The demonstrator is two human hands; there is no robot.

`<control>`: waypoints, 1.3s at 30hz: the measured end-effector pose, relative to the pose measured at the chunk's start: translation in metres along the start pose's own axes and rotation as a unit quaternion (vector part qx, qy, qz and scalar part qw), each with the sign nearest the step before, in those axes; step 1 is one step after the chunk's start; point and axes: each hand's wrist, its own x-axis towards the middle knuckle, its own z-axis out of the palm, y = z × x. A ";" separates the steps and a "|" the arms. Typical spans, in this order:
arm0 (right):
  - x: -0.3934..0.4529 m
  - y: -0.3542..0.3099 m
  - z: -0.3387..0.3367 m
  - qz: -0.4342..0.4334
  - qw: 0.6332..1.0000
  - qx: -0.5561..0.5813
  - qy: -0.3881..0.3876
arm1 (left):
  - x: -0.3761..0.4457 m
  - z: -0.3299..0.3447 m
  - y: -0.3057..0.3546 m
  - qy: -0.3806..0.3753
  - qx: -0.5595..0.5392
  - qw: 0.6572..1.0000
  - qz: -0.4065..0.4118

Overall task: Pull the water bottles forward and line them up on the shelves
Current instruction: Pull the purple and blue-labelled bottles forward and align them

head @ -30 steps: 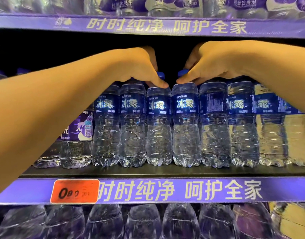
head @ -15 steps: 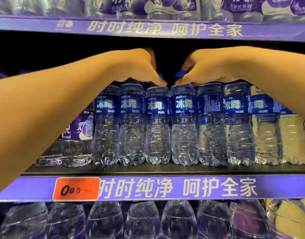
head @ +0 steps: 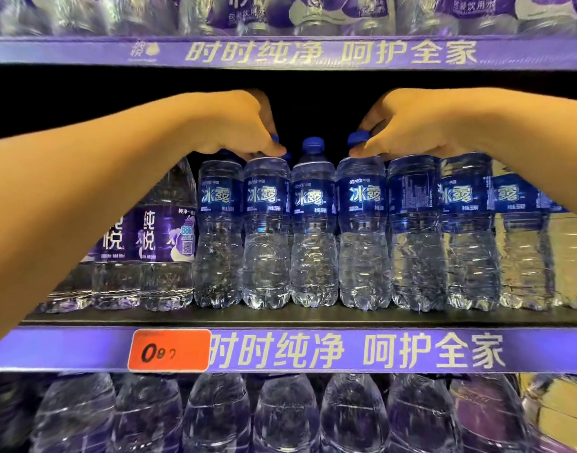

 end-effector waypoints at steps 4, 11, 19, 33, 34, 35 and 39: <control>-0.001 -0.001 0.000 -0.001 1.000 0.028 -0.006 | 0.002 0.003 -0.001 0.009 -0.001 1.000 -0.002; -0.002 0.000 0.000 -0.009 1.000 0.006 -0.015 | 0.013 0.008 0.007 -0.011 -0.006 0.999 0.039; -0.001 0.002 0.003 -0.019 1.000 0.019 -0.011 | 0.022 0.025 0.023 -0.022 0.014 0.993 0.116; 0.002 0.001 0.006 -0.019 0.999 0.034 0.003 | 0.023 0.034 0.019 -0.003 -0.082 0.988 0.128; 0.003 0.001 0.005 -0.016 1.000 0.025 0.005 | 0.023 0.034 0.020 -0.002 -0.074 0.990 0.124; 0.002 0.001 0.005 -0.012 1.000 0.021 0.005 | 0.023 0.034 0.020 0.000 -0.070 0.990 0.121; 0.001 0.000 0.005 -0.008 1.000 0.017 0.005 | 0.021 0.032 0.023 -0.001 -0.076 0.990 0.120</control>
